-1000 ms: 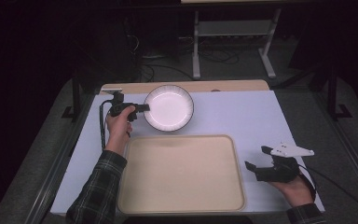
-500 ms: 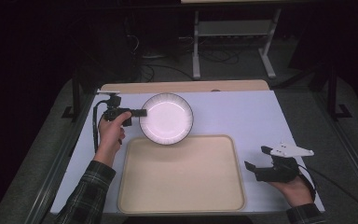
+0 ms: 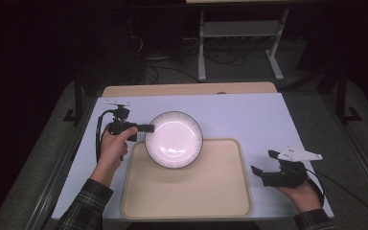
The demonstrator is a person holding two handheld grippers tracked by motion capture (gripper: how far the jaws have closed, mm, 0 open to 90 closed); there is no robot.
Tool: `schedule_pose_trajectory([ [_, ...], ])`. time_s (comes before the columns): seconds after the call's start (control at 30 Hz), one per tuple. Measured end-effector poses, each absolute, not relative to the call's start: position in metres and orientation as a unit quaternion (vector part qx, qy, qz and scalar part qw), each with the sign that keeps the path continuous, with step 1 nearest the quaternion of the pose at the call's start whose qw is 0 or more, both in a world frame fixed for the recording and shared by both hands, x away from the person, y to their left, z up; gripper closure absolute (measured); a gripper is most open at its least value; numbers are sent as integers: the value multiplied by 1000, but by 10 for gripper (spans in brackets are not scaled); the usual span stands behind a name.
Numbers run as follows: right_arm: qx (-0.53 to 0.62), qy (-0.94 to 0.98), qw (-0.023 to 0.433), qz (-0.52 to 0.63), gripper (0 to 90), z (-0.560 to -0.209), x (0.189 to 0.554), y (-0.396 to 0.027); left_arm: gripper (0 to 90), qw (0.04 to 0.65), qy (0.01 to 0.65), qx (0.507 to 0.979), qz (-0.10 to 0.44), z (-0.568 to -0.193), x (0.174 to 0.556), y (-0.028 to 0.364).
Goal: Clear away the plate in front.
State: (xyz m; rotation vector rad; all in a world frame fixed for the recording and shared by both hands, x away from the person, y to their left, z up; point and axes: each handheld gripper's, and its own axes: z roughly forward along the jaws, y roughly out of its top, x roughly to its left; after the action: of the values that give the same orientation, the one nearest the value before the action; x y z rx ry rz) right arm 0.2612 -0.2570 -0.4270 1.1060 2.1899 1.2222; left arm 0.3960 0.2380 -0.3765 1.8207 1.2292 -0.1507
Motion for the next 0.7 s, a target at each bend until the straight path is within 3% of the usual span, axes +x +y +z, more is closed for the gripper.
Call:
schedule_pose_trajectory([
  [0.7,394,784,200,436,129,-427,261,-257,829,414,484,768,-72,-400,370,228],
])
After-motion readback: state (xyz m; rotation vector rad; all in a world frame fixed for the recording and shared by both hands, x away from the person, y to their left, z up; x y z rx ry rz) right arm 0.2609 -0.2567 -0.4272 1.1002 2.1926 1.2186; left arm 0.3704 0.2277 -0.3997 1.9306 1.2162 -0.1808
